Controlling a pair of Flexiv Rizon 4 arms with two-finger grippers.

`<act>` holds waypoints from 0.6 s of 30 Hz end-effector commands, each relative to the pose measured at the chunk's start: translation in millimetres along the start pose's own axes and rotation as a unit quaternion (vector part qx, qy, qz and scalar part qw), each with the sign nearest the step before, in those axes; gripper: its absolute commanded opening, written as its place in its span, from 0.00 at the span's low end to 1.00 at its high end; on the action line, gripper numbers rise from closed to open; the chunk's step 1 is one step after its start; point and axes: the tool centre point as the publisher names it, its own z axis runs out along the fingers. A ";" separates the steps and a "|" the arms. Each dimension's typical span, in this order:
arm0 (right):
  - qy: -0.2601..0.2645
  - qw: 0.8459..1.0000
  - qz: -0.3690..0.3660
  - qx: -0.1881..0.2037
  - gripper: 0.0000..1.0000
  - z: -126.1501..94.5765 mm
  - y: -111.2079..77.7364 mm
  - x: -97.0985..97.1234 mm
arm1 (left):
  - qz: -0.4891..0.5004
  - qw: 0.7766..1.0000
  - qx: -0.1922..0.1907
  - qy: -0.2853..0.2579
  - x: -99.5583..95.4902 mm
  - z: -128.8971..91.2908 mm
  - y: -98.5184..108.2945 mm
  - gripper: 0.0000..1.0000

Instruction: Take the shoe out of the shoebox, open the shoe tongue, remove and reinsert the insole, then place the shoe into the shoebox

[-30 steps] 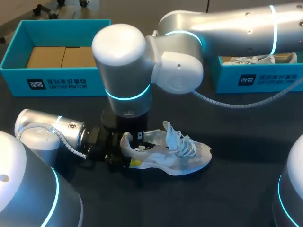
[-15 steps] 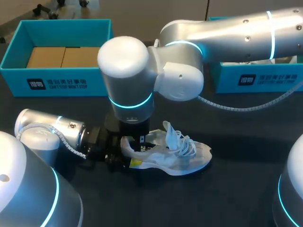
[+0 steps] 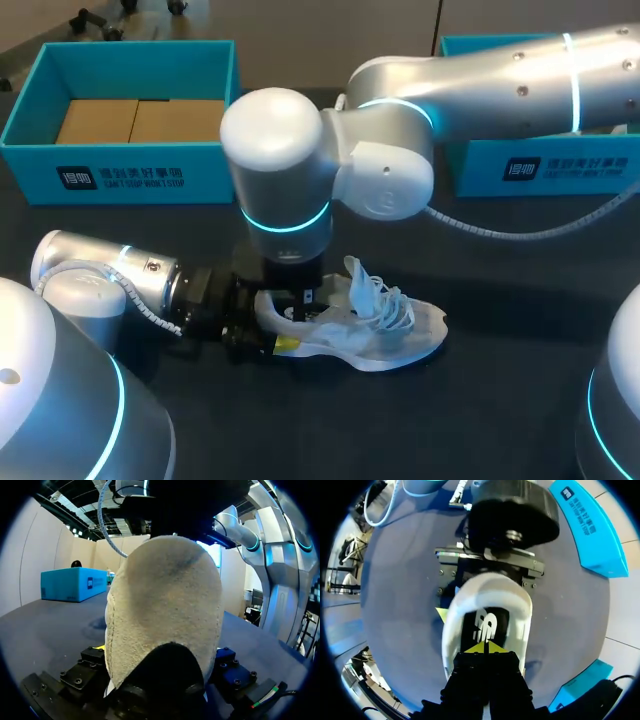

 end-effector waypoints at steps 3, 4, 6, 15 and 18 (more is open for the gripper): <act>0.007 1.000 0.007 -0.002 0.00 3.4 -12.3 -7.8 | -0.001 1.000 -0.001 0.000 -0.2 0.9 1.6 0.00; 0.009 1.000 0.010 -0.001 0.00 4.1 -15.4 -8.9 | -0.001 1.000 -0.001 0.000 -0.2 0.9 1.6 0.00; 0.011 1.000 0.013 -0.001 0.00 4.9 -19.6 -9.4 | -0.001 1.000 -0.001 0.000 -0.2 0.9 1.6 0.00; 0.013 1.000 0.026 0.000 0.00 6.0 -31.2 -4.2 | -0.001 1.000 -0.001 0.000 -0.2 0.9 1.6 0.00; 0.009 0.999 0.035 -0.002 0.00 4.7 -35.4 -2.8 | -0.001 1.000 -0.001 0.000 -0.2 0.9 1.6 0.00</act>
